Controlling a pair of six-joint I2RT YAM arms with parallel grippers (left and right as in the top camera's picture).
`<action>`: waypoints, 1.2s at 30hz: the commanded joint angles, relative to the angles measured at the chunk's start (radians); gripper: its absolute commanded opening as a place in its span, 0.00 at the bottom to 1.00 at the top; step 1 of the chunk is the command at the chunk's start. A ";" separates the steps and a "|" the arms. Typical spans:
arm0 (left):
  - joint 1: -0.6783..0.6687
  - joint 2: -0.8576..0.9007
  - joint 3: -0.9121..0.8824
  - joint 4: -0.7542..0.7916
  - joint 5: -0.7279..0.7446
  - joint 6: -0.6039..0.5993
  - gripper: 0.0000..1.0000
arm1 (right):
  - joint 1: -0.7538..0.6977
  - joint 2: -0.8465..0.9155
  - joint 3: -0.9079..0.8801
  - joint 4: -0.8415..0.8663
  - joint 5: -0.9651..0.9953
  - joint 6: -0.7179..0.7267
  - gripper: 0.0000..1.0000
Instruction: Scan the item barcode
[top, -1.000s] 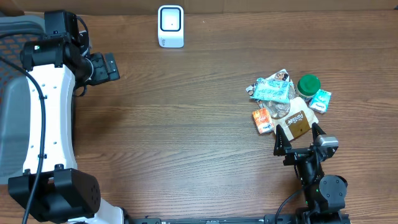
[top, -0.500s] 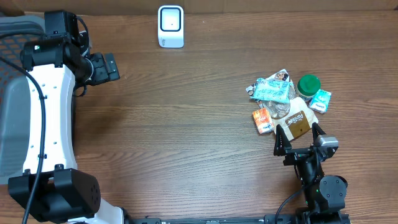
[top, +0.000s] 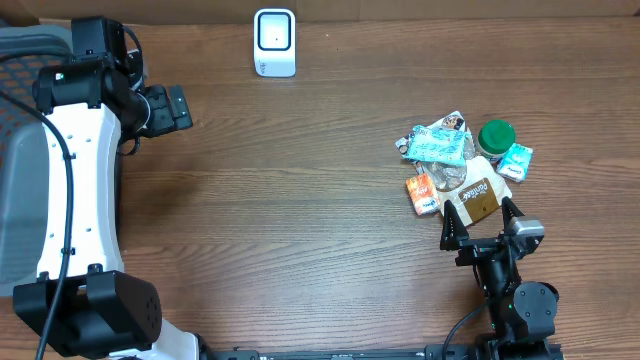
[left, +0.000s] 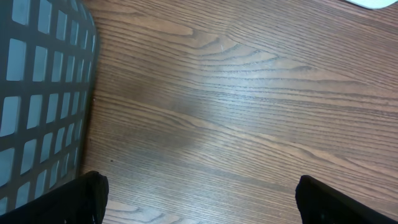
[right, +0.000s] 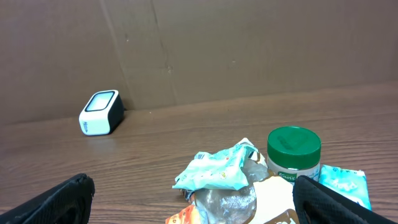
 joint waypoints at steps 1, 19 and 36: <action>0.000 0.005 0.007 0.000 -0.006 -0.003 0.99 | -0.007 -0.012 -0.010 0.007 -0.006 -0.004 1.00; -0.107 -0.116 0.007 0.000 -0.007 -0.003 0.99 | -0.007 -0.012 -0.010 0.007 -0.006 -0.004 1.00; -0.184 -0.677 -0.392 0.312 -0.090 0.085 1.00 | -0.007 -0.012 -0.010 0.007 -0.006 -0.004 1.00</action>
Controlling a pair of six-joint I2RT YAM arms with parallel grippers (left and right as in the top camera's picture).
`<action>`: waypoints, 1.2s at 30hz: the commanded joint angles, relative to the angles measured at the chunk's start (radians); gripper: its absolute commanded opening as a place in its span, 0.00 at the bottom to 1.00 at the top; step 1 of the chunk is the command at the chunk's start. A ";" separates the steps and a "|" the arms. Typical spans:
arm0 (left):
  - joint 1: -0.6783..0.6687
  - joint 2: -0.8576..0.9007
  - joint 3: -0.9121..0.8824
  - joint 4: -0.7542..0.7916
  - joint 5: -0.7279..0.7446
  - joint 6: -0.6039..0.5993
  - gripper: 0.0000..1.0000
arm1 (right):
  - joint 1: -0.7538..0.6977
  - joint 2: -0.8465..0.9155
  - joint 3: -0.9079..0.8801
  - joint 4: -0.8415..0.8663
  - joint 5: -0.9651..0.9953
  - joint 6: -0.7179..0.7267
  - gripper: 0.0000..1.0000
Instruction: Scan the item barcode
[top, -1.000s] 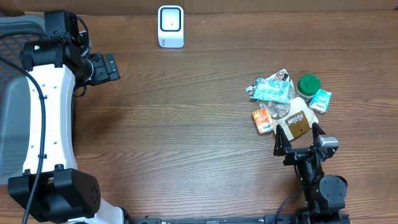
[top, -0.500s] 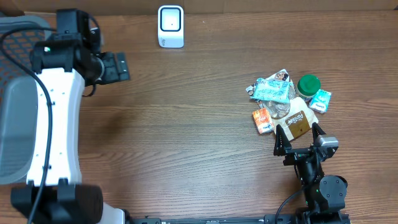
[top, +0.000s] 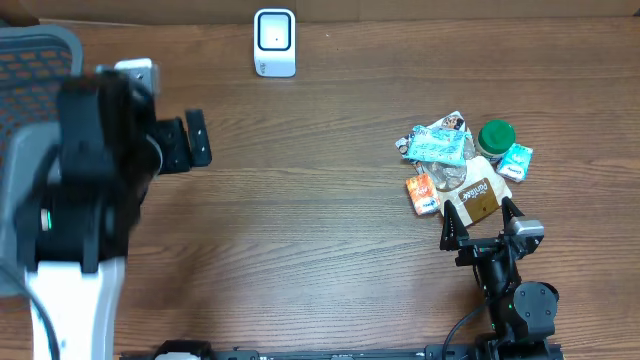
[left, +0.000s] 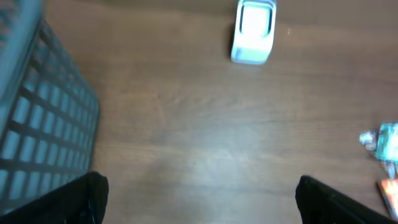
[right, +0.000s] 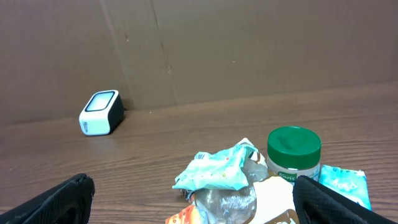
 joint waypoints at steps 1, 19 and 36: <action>0.005 -0.158 -0.190 0.153 -0.026 0.053 1.00 | -0.007 -0.012 -0.010 0.007 -0.006 -0.005 1.00; 0.005 -0.923 -1.244 1.011 0.080 0.473 1.00 | -0.007 -0.012 -0.010 0.007 -0.006 -0.005 1.00; 0.005 -1.164 -1.497 0.932 0.059 0.560 1.00 | -0.007 -0.012 -0.010 0.007 -0.006 -0.005 1.00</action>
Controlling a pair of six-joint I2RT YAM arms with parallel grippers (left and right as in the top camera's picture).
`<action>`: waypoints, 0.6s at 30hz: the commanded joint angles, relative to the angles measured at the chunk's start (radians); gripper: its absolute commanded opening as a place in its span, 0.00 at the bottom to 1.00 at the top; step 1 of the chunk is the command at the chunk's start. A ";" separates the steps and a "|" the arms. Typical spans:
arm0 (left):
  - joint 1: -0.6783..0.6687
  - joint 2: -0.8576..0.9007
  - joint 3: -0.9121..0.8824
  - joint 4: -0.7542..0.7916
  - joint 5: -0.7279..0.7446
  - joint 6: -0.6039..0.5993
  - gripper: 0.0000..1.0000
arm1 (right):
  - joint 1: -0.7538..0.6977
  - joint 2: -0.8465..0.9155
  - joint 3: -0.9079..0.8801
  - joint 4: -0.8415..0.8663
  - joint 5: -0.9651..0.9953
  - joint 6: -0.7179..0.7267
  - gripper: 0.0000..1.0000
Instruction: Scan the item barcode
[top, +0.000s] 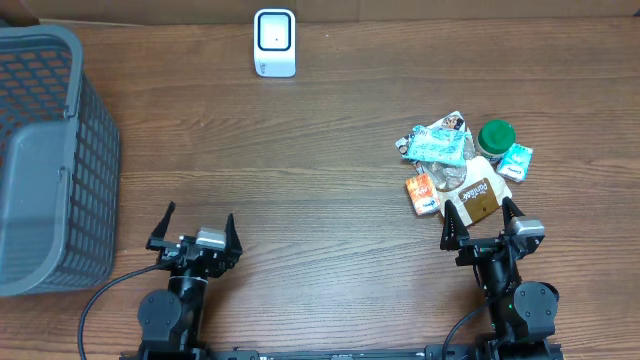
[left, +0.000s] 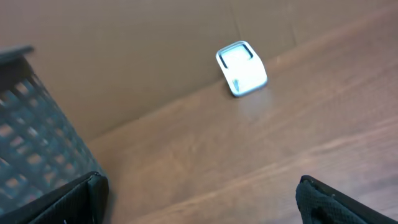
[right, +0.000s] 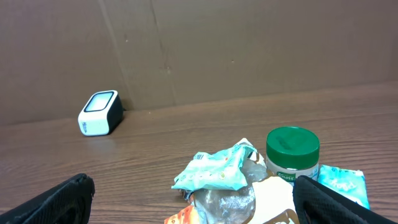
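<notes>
A white barcode scanner stands at the table's far edge, also seen as the scanner and the scanner. A heap of items lies at the right: a teal packet, a green-lidded jar, an orange packet, a brown-and-white packet and a small teal pouch. My right gripper is open just in front of the heap, nothing in it. My left gripper is open at the front left, empty.
A grey mesh basket fills the left side of the table, its corner showing in the left wrist view as the basket. A brown cardboard wall stands behind the table.
The left arm has moved from raised over the far left by the basket down to the front left, folded low. Its gripper stays open. The right arm and the heap are unchanged.
The left arm stood stretched over the left side with its gripper low by the basket. Then it was raised, its camera looking down on the scanner. Now it sits folded at the front left. The right gripper stayed open before the heap throughout.
</notes>
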 joint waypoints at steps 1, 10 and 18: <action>0.005 -0.014 -0.008 0.004 -0.010 0.001 0.99 | -0.003 -0.012 -0.010 0.008 -0.006 -0.004 1.00; 0.005 -0.013 -0.008 0.005 -0.010 -0.018 1.00 | -0.003 -0.012 -0.010 0.008 -0.006 -0.004 1.00; 0.005 -0.013 -0.008 0.005 -0.010 -0.018 1.00 | -0.003 -0.012 -0.010 0.008 -0.006 -0.004 1.00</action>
